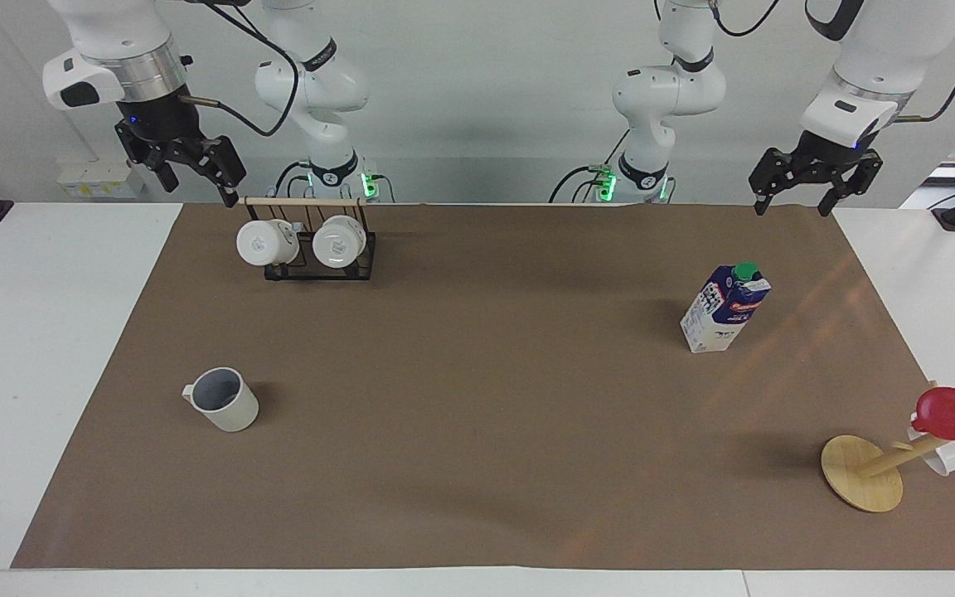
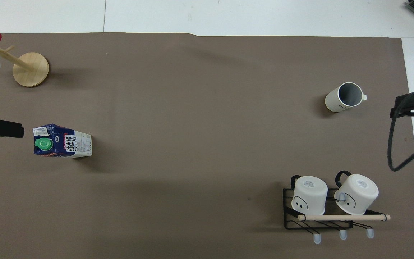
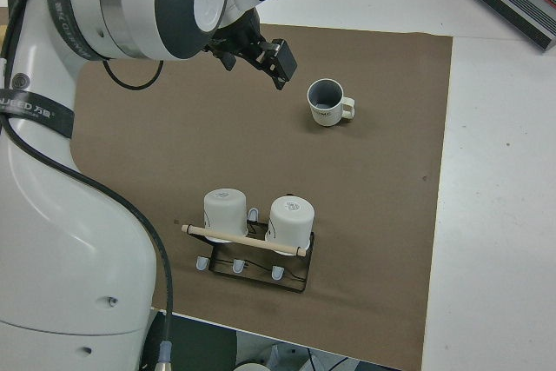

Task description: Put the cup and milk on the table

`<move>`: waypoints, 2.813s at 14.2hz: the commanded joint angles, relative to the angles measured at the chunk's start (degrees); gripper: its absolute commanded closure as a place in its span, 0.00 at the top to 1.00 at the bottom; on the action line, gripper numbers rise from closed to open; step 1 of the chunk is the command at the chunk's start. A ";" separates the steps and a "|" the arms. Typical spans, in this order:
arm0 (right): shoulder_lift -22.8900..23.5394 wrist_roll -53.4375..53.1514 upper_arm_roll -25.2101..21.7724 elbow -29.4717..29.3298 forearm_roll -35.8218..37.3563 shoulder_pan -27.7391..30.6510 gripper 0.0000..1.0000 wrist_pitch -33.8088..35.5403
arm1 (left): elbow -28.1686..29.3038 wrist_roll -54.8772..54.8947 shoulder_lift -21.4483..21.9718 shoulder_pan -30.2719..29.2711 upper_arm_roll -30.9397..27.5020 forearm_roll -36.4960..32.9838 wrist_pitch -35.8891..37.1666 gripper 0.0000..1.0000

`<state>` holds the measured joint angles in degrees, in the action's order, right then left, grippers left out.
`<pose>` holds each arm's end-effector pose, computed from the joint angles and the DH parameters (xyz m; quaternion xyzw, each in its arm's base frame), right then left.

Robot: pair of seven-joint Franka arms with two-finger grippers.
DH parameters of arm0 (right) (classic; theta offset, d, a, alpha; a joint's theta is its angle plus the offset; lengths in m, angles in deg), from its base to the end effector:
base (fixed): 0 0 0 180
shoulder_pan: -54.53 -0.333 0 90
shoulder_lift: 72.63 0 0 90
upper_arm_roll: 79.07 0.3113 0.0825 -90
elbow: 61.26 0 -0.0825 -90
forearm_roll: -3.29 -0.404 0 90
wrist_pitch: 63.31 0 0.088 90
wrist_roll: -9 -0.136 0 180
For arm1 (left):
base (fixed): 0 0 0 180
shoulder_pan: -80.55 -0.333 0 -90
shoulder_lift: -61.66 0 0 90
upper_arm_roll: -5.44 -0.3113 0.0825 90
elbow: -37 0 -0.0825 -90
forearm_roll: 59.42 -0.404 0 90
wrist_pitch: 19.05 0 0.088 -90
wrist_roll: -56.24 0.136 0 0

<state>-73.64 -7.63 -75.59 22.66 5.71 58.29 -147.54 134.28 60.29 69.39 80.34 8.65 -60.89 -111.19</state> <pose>0.5588 -0.0085 0.6436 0.9885 -0.1493 0.0144 0.0197 0.5367 -0.0265 0.6063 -0.9977 0.0615 -0.0223 0.0168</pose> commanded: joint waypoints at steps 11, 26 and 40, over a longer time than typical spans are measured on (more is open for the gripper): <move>0.04 0.73 0.21 0.63 -1.37 0.46 1.00 -3.57 | -0.95 -0.10 0.10 0.56 -0.31 -1.26 1.44 1.00; 10.06 1.17 0.30 5.46 -1.01 -0.42 1.00 -21.05 | -0.95 -0.10 0.10 0.56 -0.31 -1.26 1.44 1.00; 20.00 1.25 0.21 14.33 -0.49 -0.51 1.00 -40.30 | -0.95 -0.10 0.10 0.56 -0.31 -1.26 1.44 1.00</move>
<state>-52.98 -7.63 -75.44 34.26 5.66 57.62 -185.30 134.28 60.29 69.39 80.34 8.65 -60.89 -111.19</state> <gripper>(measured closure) 0.000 0.000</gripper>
